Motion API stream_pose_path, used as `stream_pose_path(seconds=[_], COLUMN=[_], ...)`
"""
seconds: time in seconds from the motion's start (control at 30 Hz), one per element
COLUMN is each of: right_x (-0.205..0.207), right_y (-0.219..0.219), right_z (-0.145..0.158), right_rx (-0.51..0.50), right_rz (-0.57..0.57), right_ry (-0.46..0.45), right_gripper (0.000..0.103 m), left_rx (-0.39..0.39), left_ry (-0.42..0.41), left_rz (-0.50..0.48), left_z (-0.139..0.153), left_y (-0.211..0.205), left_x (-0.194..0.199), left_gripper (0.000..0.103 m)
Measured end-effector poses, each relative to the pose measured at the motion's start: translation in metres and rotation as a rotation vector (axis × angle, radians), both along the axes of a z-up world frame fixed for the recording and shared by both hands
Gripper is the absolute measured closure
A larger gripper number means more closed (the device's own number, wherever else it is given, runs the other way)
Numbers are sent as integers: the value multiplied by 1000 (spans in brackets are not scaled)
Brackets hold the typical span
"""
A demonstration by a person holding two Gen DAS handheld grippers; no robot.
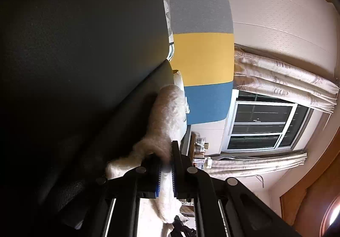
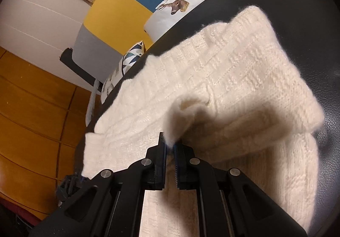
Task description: Fold clothes
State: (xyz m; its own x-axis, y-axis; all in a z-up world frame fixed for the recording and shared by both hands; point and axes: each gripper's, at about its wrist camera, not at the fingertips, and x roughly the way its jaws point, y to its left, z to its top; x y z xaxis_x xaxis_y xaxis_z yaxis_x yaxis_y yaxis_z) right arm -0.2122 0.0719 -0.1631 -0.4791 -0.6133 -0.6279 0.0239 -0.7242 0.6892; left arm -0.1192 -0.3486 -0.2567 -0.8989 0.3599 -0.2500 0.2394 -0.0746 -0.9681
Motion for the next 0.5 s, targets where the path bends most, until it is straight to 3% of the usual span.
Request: stream_pose_path(seconds=[0.07,0.2,0.23,0.37,0.5], right_x=[1,10,7,-17,-15], right_y=[-3,-10,-12,-6,-2], right_z=[16,78,80,27,7], right_rx=[20,73,115,195,172], right_rz=[22,81,86,65,48], right_ry=[61,312,317,109,66], right_gripper=[96,96,96,97,96], left_rx=[-48,-136,-146,-171,-250], left_ry=[-2,0,-8,-48,-70], left_rz=[-12,-19,-24,-55,-63], left_z=[9,20,19,13,17], left_y=[1,5,6,11,10], left_x=[-1,3,2,1,7], left_gripper=[99,99,98,99,98])
